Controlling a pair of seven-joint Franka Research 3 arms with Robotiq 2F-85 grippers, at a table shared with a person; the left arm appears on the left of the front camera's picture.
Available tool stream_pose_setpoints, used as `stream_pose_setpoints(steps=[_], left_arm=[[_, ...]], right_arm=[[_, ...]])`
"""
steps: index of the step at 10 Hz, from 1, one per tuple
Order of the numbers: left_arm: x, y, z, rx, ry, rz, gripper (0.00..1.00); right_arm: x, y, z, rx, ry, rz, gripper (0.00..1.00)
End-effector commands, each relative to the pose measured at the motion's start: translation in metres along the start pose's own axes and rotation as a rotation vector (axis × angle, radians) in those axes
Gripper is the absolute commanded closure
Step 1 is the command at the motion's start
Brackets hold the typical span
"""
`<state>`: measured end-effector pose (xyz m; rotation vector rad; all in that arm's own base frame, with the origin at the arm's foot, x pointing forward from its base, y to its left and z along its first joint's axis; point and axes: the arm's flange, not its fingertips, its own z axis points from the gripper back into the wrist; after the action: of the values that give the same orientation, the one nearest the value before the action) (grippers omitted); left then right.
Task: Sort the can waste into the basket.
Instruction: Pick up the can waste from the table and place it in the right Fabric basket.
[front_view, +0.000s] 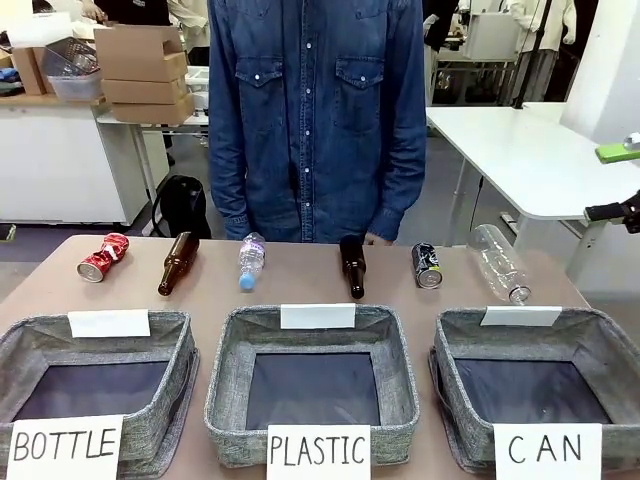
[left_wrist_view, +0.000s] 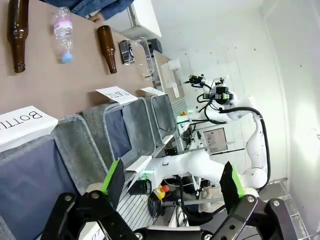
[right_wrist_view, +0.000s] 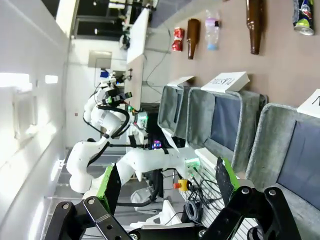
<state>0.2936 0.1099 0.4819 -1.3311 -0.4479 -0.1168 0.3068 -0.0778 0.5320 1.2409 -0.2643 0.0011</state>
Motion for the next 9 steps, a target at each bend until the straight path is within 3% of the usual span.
stream_pose_setpoints(steps=[1,2,3,4,5,6,8,9], left_arm=[[0.002,0.002,0.003,-0.001,0.007,-0.024,0.0],[0.002,0.002,0.003,-0.001,0.007,-0.024,0.0],[0.002,0.002,0.003,-0.001,0.007,-0.024,0.0],[0.002,0.002,0.003,-0.001,0.007,-0.024,0.0],[0.002,0.002,0.003,-0.001,0.007,-0.024,0.0],[0.002,0.002,0.003,-0.001,0.007,-0.024,0.0],[0.002,0.002,0.003,-0.001,0.007,-0.024,0.0],[0.002,0.002,0.003,-0.001,0.007,-0.024,0.0]], right_arm=[[0.005,0.0,0.003,0.021,-0.005,0.026,0.0],[0.0,0.0,0.0,0.0,0.0,0.0,0.0],[0.021,0.01,-0.024,-0.224,-0.002,0.038,0.0],[0.036,0.015,-0.035,-0.301,0.017,0.044,0.0],[0.042,0.017,-0.039,-0.286,0.022,0.083,0.0],[0.047,0.02,-0.047,-0.287,0.115,0.115,0.0],[0.017,0.018,0.012,-0.15,0.083,0.026,0.0],[-0.007,0.02,0.043,-0.15,0.049,0.036,0.0]])
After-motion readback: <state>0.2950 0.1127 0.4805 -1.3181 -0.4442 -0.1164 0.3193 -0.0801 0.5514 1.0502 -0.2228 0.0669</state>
